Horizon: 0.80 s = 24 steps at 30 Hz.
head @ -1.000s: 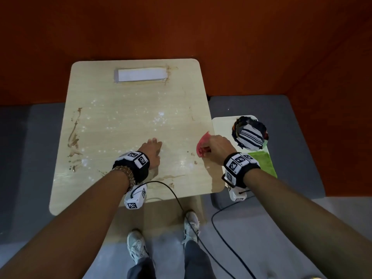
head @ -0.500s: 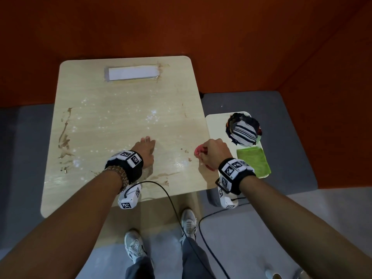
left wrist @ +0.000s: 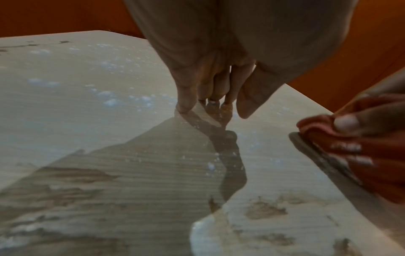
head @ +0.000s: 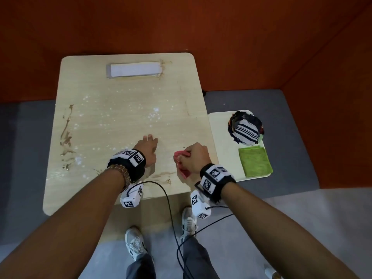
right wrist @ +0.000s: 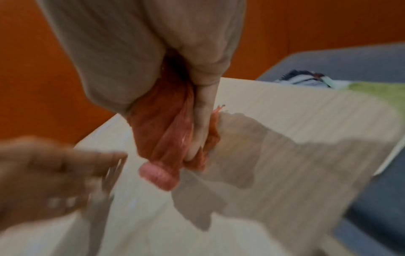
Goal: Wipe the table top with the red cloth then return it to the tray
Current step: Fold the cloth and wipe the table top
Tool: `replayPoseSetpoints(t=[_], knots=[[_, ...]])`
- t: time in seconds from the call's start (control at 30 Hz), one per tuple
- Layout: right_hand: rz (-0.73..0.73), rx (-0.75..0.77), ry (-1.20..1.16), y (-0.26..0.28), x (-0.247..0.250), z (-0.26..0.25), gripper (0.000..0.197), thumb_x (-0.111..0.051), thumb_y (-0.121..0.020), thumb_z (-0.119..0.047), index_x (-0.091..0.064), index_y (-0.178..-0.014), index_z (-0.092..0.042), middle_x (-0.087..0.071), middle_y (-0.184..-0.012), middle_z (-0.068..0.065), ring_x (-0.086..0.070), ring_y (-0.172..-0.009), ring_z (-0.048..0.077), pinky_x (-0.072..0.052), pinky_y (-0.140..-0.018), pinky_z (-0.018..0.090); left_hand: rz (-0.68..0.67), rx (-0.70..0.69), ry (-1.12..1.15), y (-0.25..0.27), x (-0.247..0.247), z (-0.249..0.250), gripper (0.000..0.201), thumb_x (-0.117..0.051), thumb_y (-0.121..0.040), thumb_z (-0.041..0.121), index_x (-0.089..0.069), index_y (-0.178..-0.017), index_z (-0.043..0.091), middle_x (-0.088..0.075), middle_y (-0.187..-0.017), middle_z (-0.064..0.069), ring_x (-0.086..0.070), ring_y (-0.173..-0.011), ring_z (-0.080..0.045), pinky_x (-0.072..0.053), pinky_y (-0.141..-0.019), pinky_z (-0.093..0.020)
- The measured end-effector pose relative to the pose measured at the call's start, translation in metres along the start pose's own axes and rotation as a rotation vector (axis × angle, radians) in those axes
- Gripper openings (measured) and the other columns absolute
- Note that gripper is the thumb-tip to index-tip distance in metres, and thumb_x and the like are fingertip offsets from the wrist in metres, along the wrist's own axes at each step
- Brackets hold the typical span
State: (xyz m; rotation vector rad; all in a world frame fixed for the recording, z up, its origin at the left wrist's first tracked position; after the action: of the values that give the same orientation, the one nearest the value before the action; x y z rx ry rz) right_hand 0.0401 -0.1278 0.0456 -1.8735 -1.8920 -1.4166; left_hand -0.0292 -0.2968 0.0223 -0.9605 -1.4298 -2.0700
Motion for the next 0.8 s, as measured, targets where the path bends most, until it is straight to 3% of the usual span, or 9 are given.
replayPoseSetpoints(t=[0.13, 0.2, 0.27, 0.37, 0.43, 0.57, 0.63, 0.73, 0.8], knots=[[0.02, -0.018, -0.233, -0.017, 0.036, -0.001, 0.008, -0.069, -0.087, -0.013, -0.074, -0.087, -0.006, -0.066, -0.068, 0.0, -0.061, -0.054, 0.004, -0.056, -0.059, 0.02, -0.008, 0.01, -0.018, 0.003, 0.006, 0.0, 0.053, -0.044, -0.094, 0.011, -0.028, -0.145, 0.009, -0.009, -0.159, -0.014, -0.023, -0.142, -0.036, -0.03, -0.11, -0.037], [0.108, -0.001, -0.155, -0.034, 0.059, 0.004, 0.008, -0.072, -0.084, -0.019, -0.076, -0.085, -0.012, -0.069, -0.074, 0.0, -0.064, -0.065, 0.009, -0.056, -0.062, 0.019, -0.013, 0.014, -0.015, 0.003, 0.006, 0.002, 0.051, -0.045, -0.092, 0.01, -0.032, -0.142, 0.007, -0.017, -0.155, -0.016, -0.032, -0.135, -0.037, -0.036, -0.106, -0.038], [0.154, -0.006, 0.029, -0.046, 0.072, 0.011, 0.009, -0.072, -0.08, -0.026, -0.075, -0.078, -0.017, -0.071, -0.086, 0.008, -0.066, -0.08, 0.022, -0.057, -0.074, 0.026, -0.017, 0.015, -0.009, 0.004, 0.005, 0.003, 0.049, -0.046, -0.091, 0.009, -0.035, -0.138, 0.005, -0.021, -0.151, -0.017, -0.036, -0.13, -0.037, -0.04, -0.102, -0.039], [0.08, -0.02, 0.284, -0.041, 0.065, 0.014, 0.012, -0.067, -0.082, -0.026, -0.071, -0.083, -0.015, -0.068, -0.098, 0.014, -0.064, -0.088, 0.031, -0.056, -0.082, 0.034, -0.025, 0.017, -0.025, 0.004, 0.004, 0.004, 0.052, -0.045, -0.093, 0.011, -0.03, -0.142, 0.006, -0.011, -0.156, -0.016, -0.028, -0.137, -0.036, -0.037, -0.106, -0.038], [0.035, 0.056, 0.351, -0.026, 0.055, 0.008, 0.013, -0.065, -0.088, -0.021, -0.072, -0.09, -0.011, -0.066, -0.092, 0.008, -0.063, -0.086, 0.027, -0.055, -0.085, 0.033, -0.023, 0.018, -0.032, 0.003, 0.004, 0.005, 0.056, -0.045, -0.095, 0.011, -0.023, -0.147, 0.007, -0.002, -0.159, -0.016, -0.018, -0.143, -0.035, -0.031, -0.11, -0.037], [-0.083, 0.134, 0.302, -0.007, 0.021, 0.006, 0.013, -0.065, -0.087, -0.014, -0.076, -0.08, -0.017, -0.073, -0.082, -0.006, -0.067, -0.078, 0.013, -0.055, -0.082, 0.025, -0.03, 0.027, -0.012, 0.004, 0.001, 0.01, 0.061, -0.044, -0.096, 0.01, -0.015, -0.15, 0.007, 0.006, -0.159, -0.016, -0.006, -0.147, -0.034, -0.027, -0.115, -0.039], [-0.13, 0.159, 0.317, -0.008, 0.01, 0.003, 0.014, -0.066, -0.084, -0.016, -0.075, -0.073, -0.017, -0.074, -0.08, -0.003, -0.068, -0.078, 0.017, -0.058, -0.077, 0.029, -0.028, 0.03, -0.001, 0.005, 0.001, 0.009, 0.063, -0.044, -0.096, 0.011, -0.013, -0.151, 0.008, 0.007, -0.159, -0.016, -0.004, -0.147, -0.033, -0.026, -0.116, -0.039], [-0.157, 0.206, 0.356, -0.013, 0.014, 0.0, 0.027, -0.068, -0.081, -0.02, -0.058, -0.055, -0.018, -0.06, -0.06, -0.003, -0.061, -0.068, 0.023, -0.053, -0.063, 0.029, -0.025, 0.027, 0.01, 0.007, 0.004, 0.008, 0.065, -0.044, -0.096, 0.012, -0.01, -0.152, 0.009, 0.007, -0.16, -0.015, -0.003, -0.148, -0.033, -0.023, -0.117, -0.038], [-0.135, 0.25, 0.323, -0.02, 0.028, 0.0, 0.013, -0.071, -0.08, -0.019, -0.072, -0.067, -0.021, -0.065, -0.066, -0.014, -0.063, -0.073, 0.01, -0.055, -0.073, 0.024, -0.023, 0.021, 0.021, 0.008, 0.005, 0.006, 0.064, -0.044, -0.096, 0.011, -0.012, -0.152, 0.01, 0.005, -0.16, -0.014, -0.007, -0.147, -0.032, -0.025, -0.116, -0.037]])
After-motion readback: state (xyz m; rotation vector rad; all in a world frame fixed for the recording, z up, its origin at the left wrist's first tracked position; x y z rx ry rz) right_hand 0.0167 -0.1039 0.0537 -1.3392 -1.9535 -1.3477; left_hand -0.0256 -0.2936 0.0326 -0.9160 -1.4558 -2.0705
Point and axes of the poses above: each hand's wrist, its own y-axis away from the middle knuckle, its own x-axis out of the back of the hand, z = x × y, the point moved 4 cm from there along -y, towards the middle knuckle
